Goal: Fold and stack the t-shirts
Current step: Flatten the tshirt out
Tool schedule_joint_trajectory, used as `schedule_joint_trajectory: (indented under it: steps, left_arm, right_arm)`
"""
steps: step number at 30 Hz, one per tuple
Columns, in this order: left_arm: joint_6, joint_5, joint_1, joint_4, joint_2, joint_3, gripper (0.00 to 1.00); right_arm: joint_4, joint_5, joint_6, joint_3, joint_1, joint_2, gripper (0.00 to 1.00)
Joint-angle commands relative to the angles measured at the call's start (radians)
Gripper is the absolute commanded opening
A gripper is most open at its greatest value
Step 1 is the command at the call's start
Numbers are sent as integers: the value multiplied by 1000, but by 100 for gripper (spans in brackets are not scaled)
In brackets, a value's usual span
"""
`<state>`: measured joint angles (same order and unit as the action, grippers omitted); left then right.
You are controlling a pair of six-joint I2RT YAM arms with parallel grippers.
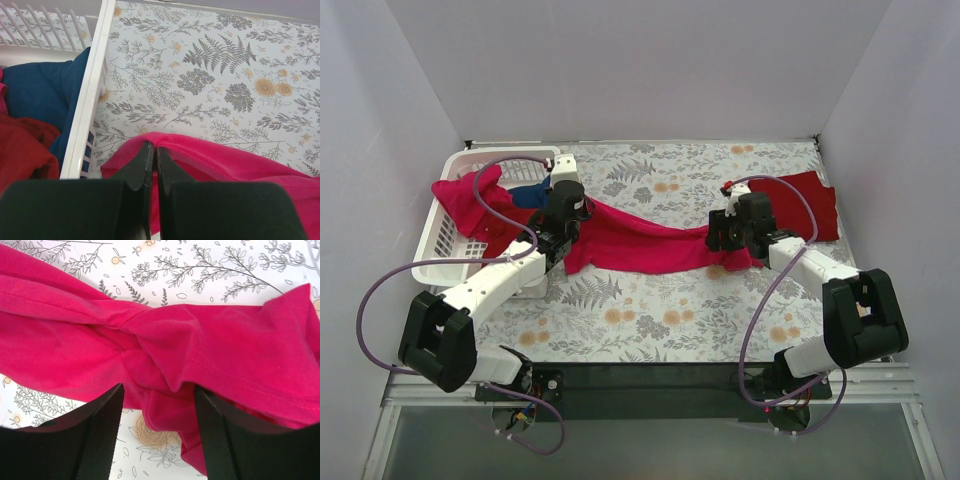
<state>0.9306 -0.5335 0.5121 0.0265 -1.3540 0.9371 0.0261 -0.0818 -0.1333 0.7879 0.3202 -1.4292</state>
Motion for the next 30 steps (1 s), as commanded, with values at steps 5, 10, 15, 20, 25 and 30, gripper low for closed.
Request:
schedule_joint_trajectory:
  steps: [5,10,15,20,25,30]
  left_arm:
    - [-13,-2,-14,-7,19,-14,0]
    - [-13,-3,-18,-7,16,-14,0]
    - [-13,3,-21,-4,7,-14,0]
    - [-13,4,-23,-4,12,-14,0]
    - [-12,4,-26,1,23,-20,0]
    - [-12,7,-29,0,30,-24,0]
  right_arm:
    - [-135,-217,-15,45,9,-39,46]
    - [-138,-335,3,37,66,18,47]
    - [-82,-215,32,14,69,125,50]
    - [-28,-1,49,28,39,213,56]
    - [-28,73,11,33,-108,199,57]
    - [-28,44,3,16,-220,158,57]
